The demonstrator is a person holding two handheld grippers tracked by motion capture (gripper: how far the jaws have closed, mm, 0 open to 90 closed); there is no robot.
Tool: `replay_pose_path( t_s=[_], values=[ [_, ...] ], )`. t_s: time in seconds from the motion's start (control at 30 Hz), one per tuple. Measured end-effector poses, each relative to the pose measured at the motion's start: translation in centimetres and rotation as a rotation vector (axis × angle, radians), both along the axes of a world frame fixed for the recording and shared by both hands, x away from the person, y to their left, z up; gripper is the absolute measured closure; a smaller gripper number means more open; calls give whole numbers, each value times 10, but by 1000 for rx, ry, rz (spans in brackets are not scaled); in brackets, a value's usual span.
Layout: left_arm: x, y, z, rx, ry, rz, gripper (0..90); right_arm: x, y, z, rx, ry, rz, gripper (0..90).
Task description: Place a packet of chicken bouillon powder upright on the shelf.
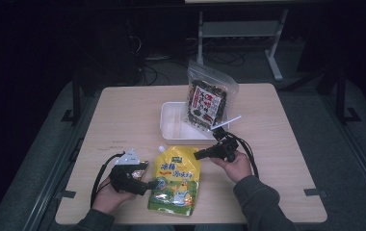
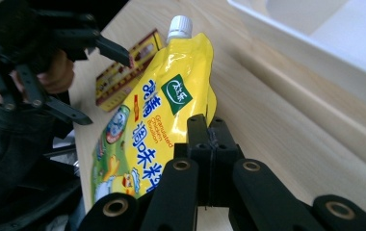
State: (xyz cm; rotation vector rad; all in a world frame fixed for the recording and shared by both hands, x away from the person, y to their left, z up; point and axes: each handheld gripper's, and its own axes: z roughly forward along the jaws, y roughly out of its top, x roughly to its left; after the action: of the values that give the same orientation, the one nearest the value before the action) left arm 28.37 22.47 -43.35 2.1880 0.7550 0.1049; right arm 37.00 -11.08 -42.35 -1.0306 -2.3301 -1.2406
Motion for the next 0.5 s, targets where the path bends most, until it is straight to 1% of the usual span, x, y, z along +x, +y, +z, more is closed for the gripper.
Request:
replay_pose_path(
  t_s=[0.1,0.13,0.17,0.2,0.23,0.27,0.3,0.33,0.37,0.4,0.43,0.5],
  values=[
    [0,-1,-1,-5,5,-3,163,0,-1,6,11,-17,5,900],
    [0,-1,-1,-6,9,-6,164,-1,-1,9,16,-19,4,900],
    [1,-2,-2,-11,13,-8,164,-2,-3,15,32,-31,5,900],
    [1,-3,-2,-16,17,-11,164,-2,-3,15,32,-31,5,900],
    [2,-3,-3,-27,26,-17,165,-3,-4,17,34,-34,5,900],
    [3,-4,-4,-45,43,-30,174,-4,-5,21,47,-48,10,900],
    [3,-4,-4,-45,43,-30,182,-4,-5,21,47,-48,10,900],
    [3,-5,-4,-60,57,-40,182,-5,-6,23,51,-51,12,900],
    [4,-7,-5,-80,77,-54,217,-6,-7,27,65,-57,15,900],
    [4,-7,-5,-80,77,-54,234,-6,-7,27,65,-57,15,900],
    [5,-7,-5,-97,91,-65,234,-7,-7,28,68,-60,18,900],
    [7,-8,-6,-113,111,-86,281,-7,-8,30,71,-64,23,900]
  ],
)
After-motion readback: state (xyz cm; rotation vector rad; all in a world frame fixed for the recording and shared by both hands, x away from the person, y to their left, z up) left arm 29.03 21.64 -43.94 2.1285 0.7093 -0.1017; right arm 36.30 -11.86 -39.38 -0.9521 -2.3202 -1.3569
